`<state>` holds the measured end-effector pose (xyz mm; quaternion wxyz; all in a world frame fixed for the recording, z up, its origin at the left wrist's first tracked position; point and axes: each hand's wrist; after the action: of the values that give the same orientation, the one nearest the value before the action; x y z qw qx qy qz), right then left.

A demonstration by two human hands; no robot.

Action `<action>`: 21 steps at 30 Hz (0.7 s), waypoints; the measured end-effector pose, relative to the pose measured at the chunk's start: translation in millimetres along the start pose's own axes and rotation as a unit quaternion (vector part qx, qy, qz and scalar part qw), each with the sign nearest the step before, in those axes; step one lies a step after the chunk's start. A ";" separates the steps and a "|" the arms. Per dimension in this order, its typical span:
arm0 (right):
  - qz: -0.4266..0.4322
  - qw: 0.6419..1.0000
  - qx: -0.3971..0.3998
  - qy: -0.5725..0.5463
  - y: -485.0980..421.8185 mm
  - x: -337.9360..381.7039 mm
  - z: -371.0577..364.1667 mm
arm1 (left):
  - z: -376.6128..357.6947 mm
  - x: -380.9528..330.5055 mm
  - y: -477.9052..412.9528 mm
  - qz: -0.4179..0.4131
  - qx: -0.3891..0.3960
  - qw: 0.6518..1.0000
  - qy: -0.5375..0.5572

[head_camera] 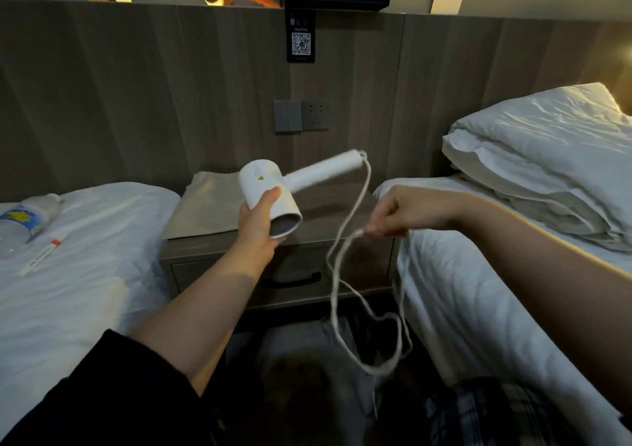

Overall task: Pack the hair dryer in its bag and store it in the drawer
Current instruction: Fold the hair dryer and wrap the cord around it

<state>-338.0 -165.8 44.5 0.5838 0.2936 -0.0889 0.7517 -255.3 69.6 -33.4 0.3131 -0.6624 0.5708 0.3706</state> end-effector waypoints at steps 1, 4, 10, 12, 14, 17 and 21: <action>-0.051 0.995 0.012 0.081 -1.5 -5.9 -0.3 | 1.7 -4.2 -2.1 0.017 -0.004 0.999 0.047; -0.193 0.946 -0.007 0.260 -10.4 -30.2 -0.2 | 12.8 -16.7 -5.9 0.050 0.017 0.990 0.128; -0.326 0.928 -0.178 -0.025 -26.3 -69.1 3.4 | 45.3 -35.7 -8.0 0.038 0.150 0.985 -0.074; -0.324 0.926 -0.124 -0.146 -25.1 -72.0 1.9 | 45.2 -38.2 -3.5 0.005 0.182 0.958 -0.223; -0.308 0.929 -0.049 -0.199 -24.1 -70.4 -2.8 | 39.8 -35.2 1.3 -0.046 0.189 0.929 -0.316; -0.262 0.940 0.013 -0.219 -28.3 -59.5 -16.0 | 32.8 -21.5 9.3 -0.066 0.212 0.918 -0.329; -0.188 0.971 -0.049 -0.138 -36.2 -37.2 -33.2 | 29.6 -1.0 12.9 -0.049 0.192 0.944 -0.266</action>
<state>-310.1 -169.8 -10.3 0.7105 0.3767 -0.1489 0.5754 -272.1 93.0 -48.2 0.5921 -0.4945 0.4940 0.4011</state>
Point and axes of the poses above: each hand's wrist, its own y-axis away from the middle knuckle, its own z-axis out of the back of the hand, x = y × z, and after that the axes turned 11 degrees about -z, right-handed
